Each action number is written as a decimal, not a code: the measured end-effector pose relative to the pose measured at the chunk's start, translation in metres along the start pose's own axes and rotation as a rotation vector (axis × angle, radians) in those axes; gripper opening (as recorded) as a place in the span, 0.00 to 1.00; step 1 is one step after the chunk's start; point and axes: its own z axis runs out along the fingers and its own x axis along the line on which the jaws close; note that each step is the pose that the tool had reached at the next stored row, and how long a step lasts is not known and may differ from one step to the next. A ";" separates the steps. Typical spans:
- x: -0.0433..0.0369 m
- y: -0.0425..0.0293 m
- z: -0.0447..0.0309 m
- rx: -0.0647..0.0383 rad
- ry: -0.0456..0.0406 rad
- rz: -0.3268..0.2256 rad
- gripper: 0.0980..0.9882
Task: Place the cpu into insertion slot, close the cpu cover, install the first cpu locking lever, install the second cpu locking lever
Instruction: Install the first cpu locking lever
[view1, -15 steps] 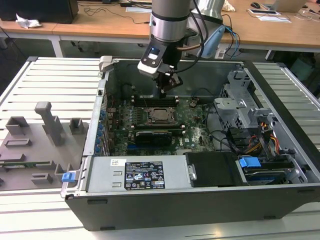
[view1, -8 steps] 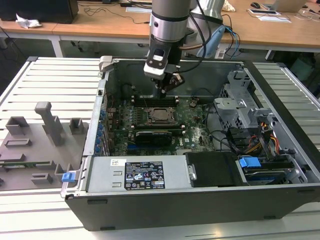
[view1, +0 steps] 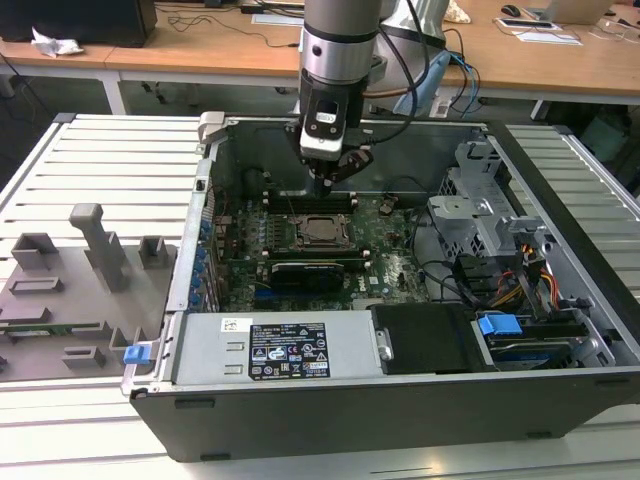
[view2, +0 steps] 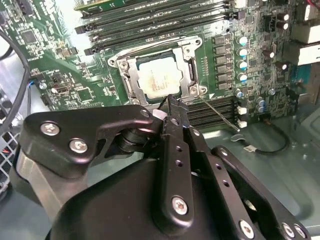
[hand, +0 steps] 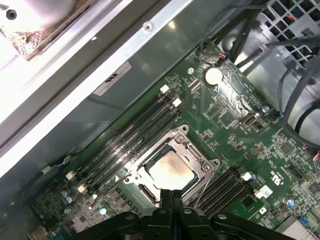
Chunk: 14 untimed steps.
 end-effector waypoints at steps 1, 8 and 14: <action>0.0000 0.0000 0.0000 0.000 0.0001 -0.007 0.01; 0.0000 0.0000 0.0000 0.002 0.0013 -0.107 0.01; 0.0000 0.0000 0.0000 0.004 0.0022 -0.169 0.01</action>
